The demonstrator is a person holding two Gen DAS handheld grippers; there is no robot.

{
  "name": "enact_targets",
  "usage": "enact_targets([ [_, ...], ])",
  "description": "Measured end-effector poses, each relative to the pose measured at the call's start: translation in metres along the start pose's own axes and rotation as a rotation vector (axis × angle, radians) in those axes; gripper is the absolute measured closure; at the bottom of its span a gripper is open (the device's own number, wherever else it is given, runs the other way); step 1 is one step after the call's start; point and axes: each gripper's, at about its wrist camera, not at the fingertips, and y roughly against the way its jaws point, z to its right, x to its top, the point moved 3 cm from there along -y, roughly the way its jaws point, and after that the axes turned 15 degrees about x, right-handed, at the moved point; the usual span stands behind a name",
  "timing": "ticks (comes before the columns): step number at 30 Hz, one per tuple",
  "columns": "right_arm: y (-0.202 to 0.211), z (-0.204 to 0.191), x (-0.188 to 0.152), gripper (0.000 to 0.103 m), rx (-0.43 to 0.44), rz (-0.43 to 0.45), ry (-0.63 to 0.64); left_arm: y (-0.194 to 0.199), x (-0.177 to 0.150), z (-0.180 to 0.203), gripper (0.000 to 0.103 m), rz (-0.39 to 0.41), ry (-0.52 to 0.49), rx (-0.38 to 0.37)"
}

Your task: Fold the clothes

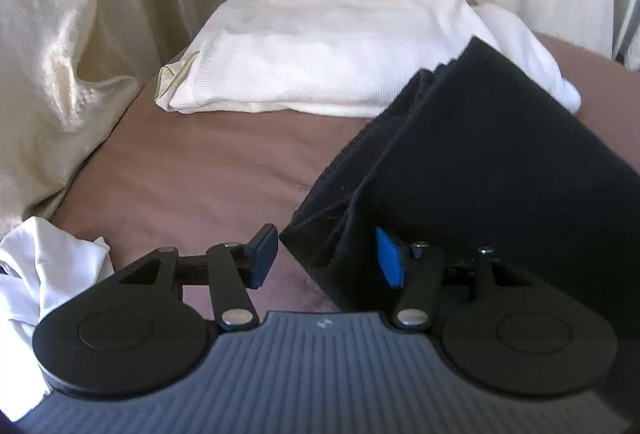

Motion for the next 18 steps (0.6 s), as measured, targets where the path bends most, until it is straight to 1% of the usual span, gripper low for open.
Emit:
enact_targets([
  [1,0.009,0.003,0.003,0.062,0.071,0.011,-0.021,0.006,0.001,-0.001,0.05,0.03,0.013,-0.018],
  [2,0.019,0.006,0.005,0.057,0.135,0.033,-0.044,0.017,0.003,0.0,0.05,0.077,0.018,-0.049],
  [3,0.03,0.01,0.008,0.047,0.178,0.089,-0.075,0.027,0.004,0.001,0.05,0.124,0.024,-0.08],
  [4,0.04,0.016,0.011,0.041,0.216,0.143,-0.111,0.038,0.005,0.002,0.049,0.171,0.028,-0.113],
  [5,0.047,0.025,0.014,0.039,0.238,0.19,-0.164,0.052,0.004,0.008,0.045,0.217,0.026,-0.159],
  [6,0.053,0.035,0.017,0.036,0.258,0.233,-0.218,0.067,0.004,0.013,0.035,0.263,0.024,-0.205],
  [7,0.055,0.045,0.019,0.034,0.275,0.261,-0.272,0.081,0.003,0.019,0.03,0.304,0.019,-0.252],
  [8,0.052,0.056,0.018,0.034,0.291,0.271,-0.311,0.09,0.0,0.03,0.022,0.305,-0.006,-0.308],
  [9,0.044,0.066,0.015,0.034,0.293,0.264,-0.354,0.098,-0.003,0.042,0.02,0.301,-0.033,-0.364],
  [11,0.026,0.085,0.009,0.034,0.298,0.248,-0.436,0.106,-0.017,0.072,0.02,0.224,-0.098,-0.472],
  [12,0.014,0.089,0.002,0.034,0.3,0.242,-0.46,0.106,-0.026,0.087,0.02,0.179,-0.131,-0.52],
  [13,0.002,0.092,-0.004,0.037,0.302,0.236,-0.483,0.107,-0.036,0.103,0.02,0.135,-0.164,-0.564],
  [14,-0.009,0.094,-0.01,0.046,0.31,0.227,-0.499,0.106,-0.046,0.117,0.02,0.102,-0.199,-0.583],
  [15,-0.018,0.09,-0.014,0.071,0.331,0.211,-0.485,0.107,-0.057,0.129,0.02,0.082,-0.236,-0.586],
  [17,-0.019,0.077,-0.021,0.073,0.285,0.169,-0.417,0.112,-0.076,0.147,0.02,0.093,-0.323,-0.575],
  [18,-0.014,0.075,-0.024,0.074,0.288,0.141,-0.42,0.117,-0.086,0.153,0.02,0.124,-0.386,-0.569],
])
